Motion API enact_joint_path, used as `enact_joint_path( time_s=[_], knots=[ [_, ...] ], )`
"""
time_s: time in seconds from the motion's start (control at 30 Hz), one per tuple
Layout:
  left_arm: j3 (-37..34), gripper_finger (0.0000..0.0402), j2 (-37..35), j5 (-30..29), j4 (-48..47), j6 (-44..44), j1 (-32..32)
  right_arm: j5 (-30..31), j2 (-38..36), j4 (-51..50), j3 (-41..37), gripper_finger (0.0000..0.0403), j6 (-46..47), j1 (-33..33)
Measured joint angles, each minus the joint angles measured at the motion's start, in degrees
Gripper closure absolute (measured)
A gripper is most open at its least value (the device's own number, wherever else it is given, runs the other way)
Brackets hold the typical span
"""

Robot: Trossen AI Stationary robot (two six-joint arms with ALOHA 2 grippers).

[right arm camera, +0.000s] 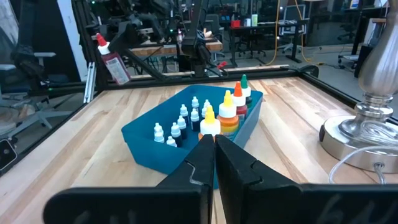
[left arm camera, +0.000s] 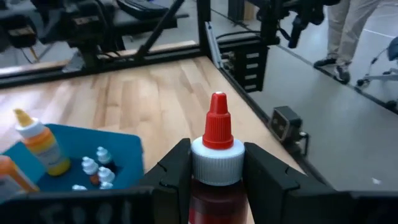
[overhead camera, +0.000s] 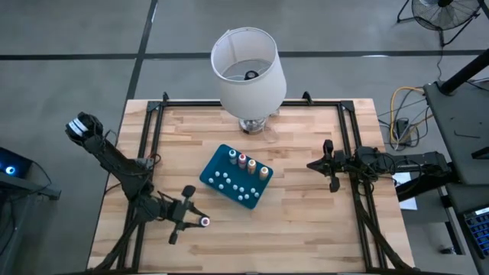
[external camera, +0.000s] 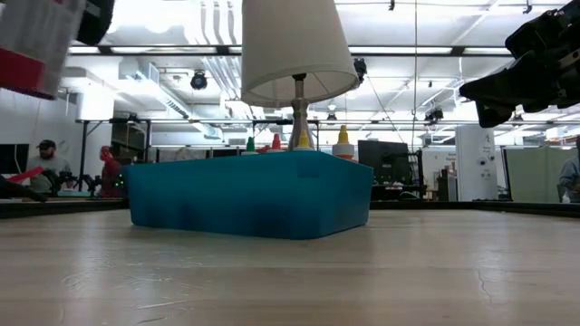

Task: Pick & Place food coloring
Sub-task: Put the large red food coloring bottle into the blue container

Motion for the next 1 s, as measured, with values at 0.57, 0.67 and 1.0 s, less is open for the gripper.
enact_joint_path(
  time_s=[0.57,0.67,1.0],
  knots=[
    [-0.7,0.0310,0.0,7.9,8.9,3.7,11.0,0.0,0.0,0.0,0.0,0.0394,0.0,0.0],
    [-0.7,0.0310,0.8,9.4,10.3,3.9,12.1,0.0,0.0,0.0,0.0,0.0394,0.0,0.0],
    [-0.8,0.0310,11.2,13.9,27.2,6.1,15.0,0.0,0.0,0.0,0.0,0.0394,0.0,0.0]
  ],
)
